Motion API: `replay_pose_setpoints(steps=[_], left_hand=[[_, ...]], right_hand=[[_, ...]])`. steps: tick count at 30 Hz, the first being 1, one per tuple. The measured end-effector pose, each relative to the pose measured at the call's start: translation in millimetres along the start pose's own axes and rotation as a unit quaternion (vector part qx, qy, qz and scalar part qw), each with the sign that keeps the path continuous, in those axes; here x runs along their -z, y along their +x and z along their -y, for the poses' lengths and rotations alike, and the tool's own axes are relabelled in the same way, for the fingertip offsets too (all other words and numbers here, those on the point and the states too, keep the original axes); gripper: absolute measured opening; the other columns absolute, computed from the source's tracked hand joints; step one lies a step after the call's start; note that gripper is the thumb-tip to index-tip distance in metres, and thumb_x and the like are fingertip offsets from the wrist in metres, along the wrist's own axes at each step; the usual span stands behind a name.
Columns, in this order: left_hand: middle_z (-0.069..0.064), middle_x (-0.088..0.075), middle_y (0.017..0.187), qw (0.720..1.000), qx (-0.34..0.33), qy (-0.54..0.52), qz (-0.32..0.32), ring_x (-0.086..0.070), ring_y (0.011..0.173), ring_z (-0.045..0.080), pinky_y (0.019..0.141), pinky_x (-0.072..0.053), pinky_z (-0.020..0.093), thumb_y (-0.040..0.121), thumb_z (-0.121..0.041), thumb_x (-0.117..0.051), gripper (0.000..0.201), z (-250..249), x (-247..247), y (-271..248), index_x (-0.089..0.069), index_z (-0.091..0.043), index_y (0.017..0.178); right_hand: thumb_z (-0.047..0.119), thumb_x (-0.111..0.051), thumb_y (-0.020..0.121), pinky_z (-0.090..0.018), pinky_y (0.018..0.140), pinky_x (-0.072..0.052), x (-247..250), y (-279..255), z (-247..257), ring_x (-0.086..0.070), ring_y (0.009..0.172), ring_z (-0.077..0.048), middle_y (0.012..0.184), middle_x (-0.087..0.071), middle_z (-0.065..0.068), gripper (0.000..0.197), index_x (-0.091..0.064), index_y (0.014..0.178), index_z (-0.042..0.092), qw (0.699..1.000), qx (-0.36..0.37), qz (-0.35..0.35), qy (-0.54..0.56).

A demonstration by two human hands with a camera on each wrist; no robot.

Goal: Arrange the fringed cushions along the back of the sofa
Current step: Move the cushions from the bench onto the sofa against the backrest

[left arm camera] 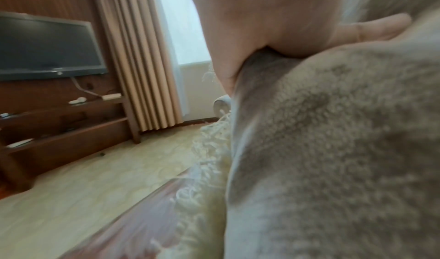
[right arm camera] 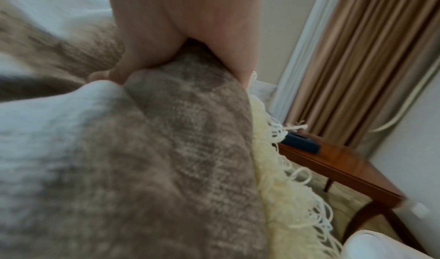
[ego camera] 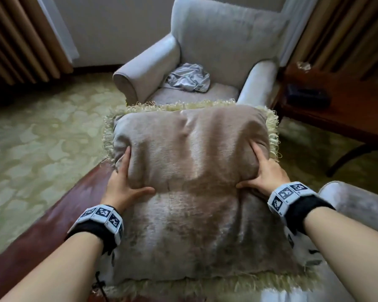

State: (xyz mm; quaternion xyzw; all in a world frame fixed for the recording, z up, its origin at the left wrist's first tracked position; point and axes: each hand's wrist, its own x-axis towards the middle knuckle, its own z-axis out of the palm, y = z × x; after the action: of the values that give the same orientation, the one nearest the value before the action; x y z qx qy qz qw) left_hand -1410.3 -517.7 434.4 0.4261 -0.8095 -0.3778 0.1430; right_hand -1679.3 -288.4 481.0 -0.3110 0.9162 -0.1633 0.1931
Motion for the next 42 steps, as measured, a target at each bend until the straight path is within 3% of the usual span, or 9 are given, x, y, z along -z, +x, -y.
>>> replay_pose_setpoints(steps=[9, 13, 18, 22, 27, 30, 34, 38, 42], left_hand=[[0.001, -0.026, 0.154, 0.982, -0.163, -0.036, 0.093, -0.027, 0.139, 0.019, 0.105, -0.022, 0.021, 0.046, -0.029, -0.091, 0.131, -180, -123, 20, -0.009, -0.029, 0.149], [-0.001, -0.026, 0.153, 0.961, -0.227, -0.038, 0.155, -0.028, 0.139, 0.019, 0.107, -0.023, 0.025, 0.046, -0.032, -0.09, 0.132, -268, -203, 5, -0.008, -0.03, 0.149], [0.002, -0.027, 0.153, 0.918, -0.314, -0.023, 0.239, -0.029, 0.139, 0.022, 0.107, -0.026, 0.027, 0.048, -0.033, -0.089, 0.129, -368, -306, -34, -0.009, -0.028, 0.149], [0.003, -0.025, 0.154, 0.872, -0.369, -0.011, 0.321, -0.03, 0.138, 0.025, 0.107, -0.028, 0.032, 0.045, -0.043, -0.086, 0.129, -433, -385, -73, -0.008, -0.033, 0.148], [-0.001, -0.017, 0.155, 0.787, -0.461, 0.038, 0.408, -0.032, 0.136, 0.027, 0.105, -0.036, 0.039, 0.048, -0.047, -0.085, 0.127, -501, -479, -127, -0.002, -0.044, 0.145], [-0.001, -0.018, 0.154, 0.732, -0.509, 0.051, 0.45, -0.033, 0.134, 0.025, 0.103, -0.037, 0.036, 0.051, -0.047, -0.085, 0.125, -537, -530, -146, -0.001, -0.046, 0.143], [-0.009, -0.021, 0.148, 0.669, -0.569, 0.05, 0.476, -0.027, 0.134, 0.013, 0.105, -0.032, 0.03, 0.05, -0.05, -0.083, 0.123, -570, -597, -166, -0.001, -0.047, 0.141], [-0.004, -0.024, 0.15, 0.625, -0.592, 0.041, 0.507, -0.018, 0.129, 0.004, 0.108, -0.025, 0.027, 0.046, -0.057, -0.077, 0.123, -578, -651, -181, -0.008, -0.036, 0.145], [0.002, -0.025, 0.151, 0.606, -0.597, 0.047, 0.524, -0.025, 0.134, 0.014, 0.107, -0.025, 0.028, 0.049, -0.051, -0.082, 0.122, -566, -696, -188, -0.007, -0.036, 0.145]], right_hand=[[0.049, -0.088, 0.048, -0.042, 0.094, -0.046, 125, -54, -166, -0.055, 0.113, -0.039, 0.123, -0.054, -0.024, 0.133, 0.004, 0.144, 0.05, 0.987, -0.126, -0.1, 0.029], [0.048, -0.088, 0.047, -0.043, 0.096, -0.046, 167, -102, -259, -0.055, 0.112, -0.039, 0.124, -0.054, -0.024, 0.134, 0.004, 0.144, 0.05, 0.969, -0.197, -0.143, 0.047], [0.045, -0.091, 0.044, -0.041, 0.098, -0.043, 194, -180, -369, -0.051, 0.119, -0.038, 0.14, -0.042, -0.019, 0.136, -0.001, 0.145, 0.048, 0.925, -0.298, -0.215, 0.093], [0.046, -0.089, 0.048, -0.043, 0.095, -0.046, 187, -252, -435, -0.052, 0.118, -0.037, 0.146, -0.038, -0.013, 0.133, 0.003, 0.145, 0.048, 0.879, -0.387, -0.256, 0.11], [0.04, -0.09, 0.048, -0.047, 0.094, -0.047, 148, -325, -495, -0.051, 0.119, -0.037, 0.143, -0.043, -0.016, 0.135, 0.004, 0.144, 0.049, 0.785, -0.495, -0.331, 0.171], [0.041, -0.089, 0.052, -0.045, 0.087, -0.05, 123, -347, -516, -0.057, 0.109, -0.038, 0.132, -0.051, -0.02, 0.132, 0.006, 0.145, 0.046, 0.729, -0.56, -0.343, 0.193], [0.036, -0.089, 0.053, -0.044, 0.096, -0.045, 103, -358, -546, -0.049, 0.122, -0.038, 0.143, -0.04, -0.02, 0.13, 0.0, 0.147, 0.041, 0.666, -0.599, -0.392, 0.211], [0.035, -0.091, 0.05, -0.047, 0.1, -0.044, 83, -360, -569, -0.047, 0.124, -0.04, 0.144, -0.037, -0.022, 0.133, -0.001, 0.146, 0.044, 0.623, -0.634, -0.402, 0.22], [0.029, -0.092, 0.048, -0.042, 0.108, -0.036, 65, -364, -588, -0.038, 0.133, -0.036, 0.148, -0.032, -0.021, 0.134, -0.005, 0.149, 0.036, 0.607, -0.637, -0.413, 0.234]])
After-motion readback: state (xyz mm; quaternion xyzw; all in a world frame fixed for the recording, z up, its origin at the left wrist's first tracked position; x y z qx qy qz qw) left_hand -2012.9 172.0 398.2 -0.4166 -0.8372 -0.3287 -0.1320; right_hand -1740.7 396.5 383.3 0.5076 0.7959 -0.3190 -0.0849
